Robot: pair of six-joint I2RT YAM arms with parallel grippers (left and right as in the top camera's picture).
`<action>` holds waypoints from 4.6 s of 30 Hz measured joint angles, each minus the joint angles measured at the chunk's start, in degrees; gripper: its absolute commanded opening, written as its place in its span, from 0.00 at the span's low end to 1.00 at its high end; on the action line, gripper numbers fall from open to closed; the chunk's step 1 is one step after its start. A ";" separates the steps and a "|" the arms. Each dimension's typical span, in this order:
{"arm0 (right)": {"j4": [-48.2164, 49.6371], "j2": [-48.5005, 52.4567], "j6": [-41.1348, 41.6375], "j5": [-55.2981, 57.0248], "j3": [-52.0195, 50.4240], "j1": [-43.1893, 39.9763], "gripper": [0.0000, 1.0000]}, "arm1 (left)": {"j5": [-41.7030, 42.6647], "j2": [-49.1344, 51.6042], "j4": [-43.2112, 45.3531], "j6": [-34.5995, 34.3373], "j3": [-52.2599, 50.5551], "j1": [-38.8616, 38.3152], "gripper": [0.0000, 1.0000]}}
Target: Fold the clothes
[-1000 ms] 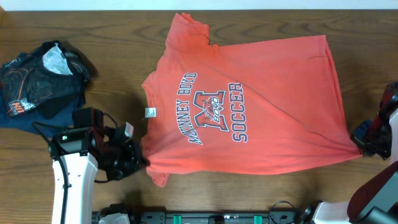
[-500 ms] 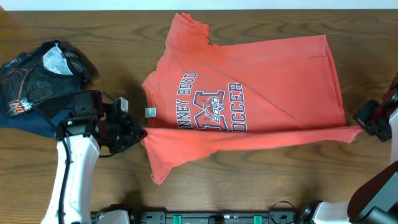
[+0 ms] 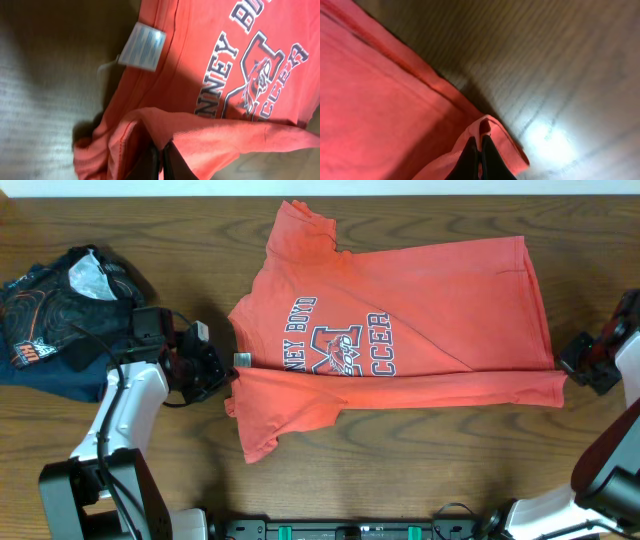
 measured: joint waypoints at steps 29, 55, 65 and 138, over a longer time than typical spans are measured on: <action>11.80 2.38 -2.23 -9.94 -0.02 2.34 0.01 | -0.09 1.95 13.68 -3.02 0.00 -3.61 0.34; 10.45 4.26 -2.78 -4.44 -0.28 4.90 0.01 | -14.34 -5.88 -2.25 1.38 -0.04 -31.93 0.62; 10.45 4.26 -2.78 -4.31 -0.28 4.90 0.01 | -26.95 -0.92 0.92 1.79 -0.04 -46.27 0.56; 12.87 4.26 -2.78 -4.20 -0.31 4.90 0.01 | -39.82 0.70 20.22 0.26 0.61 -46.40 0.06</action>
